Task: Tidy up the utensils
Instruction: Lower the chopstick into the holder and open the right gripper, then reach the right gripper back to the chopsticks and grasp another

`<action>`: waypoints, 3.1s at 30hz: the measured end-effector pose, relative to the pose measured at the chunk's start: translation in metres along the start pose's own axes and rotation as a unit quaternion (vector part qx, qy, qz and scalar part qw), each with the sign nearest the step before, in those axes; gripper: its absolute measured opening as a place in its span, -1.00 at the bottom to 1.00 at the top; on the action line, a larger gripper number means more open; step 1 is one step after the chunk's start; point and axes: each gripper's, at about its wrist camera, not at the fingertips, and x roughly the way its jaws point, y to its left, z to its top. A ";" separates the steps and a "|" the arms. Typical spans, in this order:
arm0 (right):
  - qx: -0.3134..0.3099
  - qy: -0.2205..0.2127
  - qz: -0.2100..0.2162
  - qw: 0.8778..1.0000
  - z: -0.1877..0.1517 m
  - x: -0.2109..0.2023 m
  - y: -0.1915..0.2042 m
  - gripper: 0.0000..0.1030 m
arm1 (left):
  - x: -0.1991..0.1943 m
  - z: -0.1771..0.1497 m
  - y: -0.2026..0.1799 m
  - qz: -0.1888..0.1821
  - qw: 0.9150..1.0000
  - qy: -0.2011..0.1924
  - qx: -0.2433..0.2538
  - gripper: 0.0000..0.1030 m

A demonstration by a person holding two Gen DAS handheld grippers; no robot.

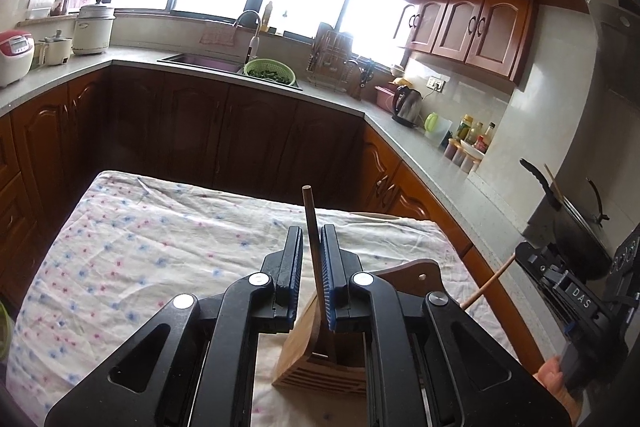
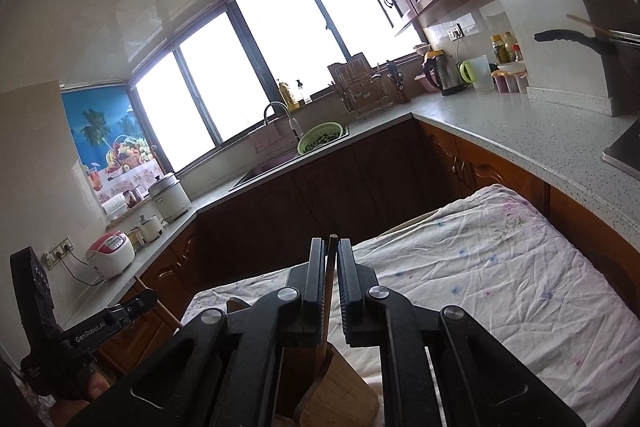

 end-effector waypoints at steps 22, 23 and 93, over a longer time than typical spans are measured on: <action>0.034 0.042 0.034 0.998 -0.041 -0.063 -0.004 0.91 | -0.079 -0.067 0.031 0.037 0.998 0.029 -0.029 0.90; 0.033 0.045 0.036 0.998 -0.044 -0.067 -0.003 0.91 | -0.084 -0.072 0.033 0.040 0.998 0.033 -0.029 0.90; -0.021 0.264 -0.021 0.964 -0.174 -0.038 -0.018 0.11 | 0.012 -0.167 0.013 0.046 0.962 0.255 0.088 -0.10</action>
